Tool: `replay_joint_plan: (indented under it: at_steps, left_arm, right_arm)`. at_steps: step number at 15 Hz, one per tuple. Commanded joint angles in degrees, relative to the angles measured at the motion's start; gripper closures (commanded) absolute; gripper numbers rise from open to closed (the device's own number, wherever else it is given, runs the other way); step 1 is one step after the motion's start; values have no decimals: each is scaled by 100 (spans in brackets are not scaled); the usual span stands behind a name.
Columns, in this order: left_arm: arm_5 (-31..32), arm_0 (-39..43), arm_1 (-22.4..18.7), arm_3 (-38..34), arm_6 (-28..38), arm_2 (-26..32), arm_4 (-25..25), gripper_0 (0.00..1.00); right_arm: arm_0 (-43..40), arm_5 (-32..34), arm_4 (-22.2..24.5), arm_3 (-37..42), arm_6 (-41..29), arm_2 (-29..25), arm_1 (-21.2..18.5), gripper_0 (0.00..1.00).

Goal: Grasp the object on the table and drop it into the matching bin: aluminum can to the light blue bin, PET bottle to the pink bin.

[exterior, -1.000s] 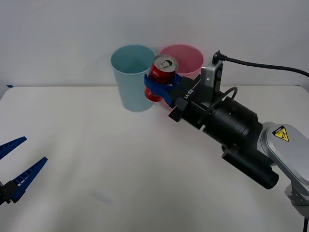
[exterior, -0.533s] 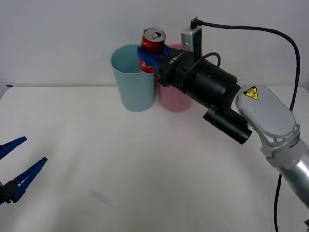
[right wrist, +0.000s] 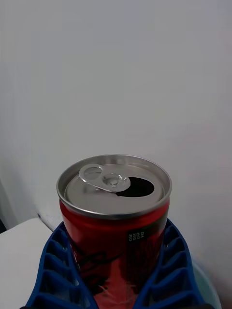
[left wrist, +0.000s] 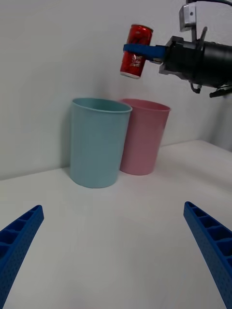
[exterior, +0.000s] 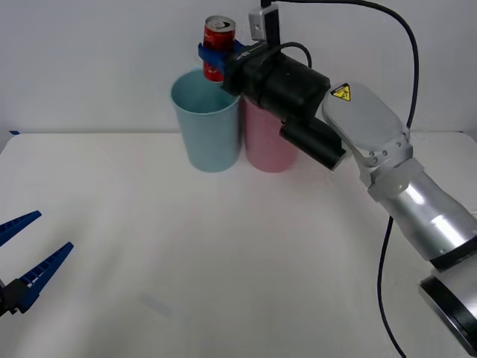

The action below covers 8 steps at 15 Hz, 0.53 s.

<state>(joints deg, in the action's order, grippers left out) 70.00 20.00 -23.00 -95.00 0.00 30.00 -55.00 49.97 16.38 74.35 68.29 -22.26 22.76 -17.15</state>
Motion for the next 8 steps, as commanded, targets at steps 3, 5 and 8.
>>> replay_joint_plan:
  at_steps: [3, 5, 8]
  left_arm:
    - [0, 0, 0, 0, 0, 0, 0, 0]
    - [0, 0, 0, 0, 0, 0, 0, 0]
    - [0, 0, 0, 0, 0, 0, 0, 0]
  right_arm:
    - [646, -390, 9, -1055, 143, 9, 449, 100]
    - [821, -549, 0, -1362, 186, 9, 607, 100]
    - [962, -742, 0, -1661, 257, 17, 801, 100]
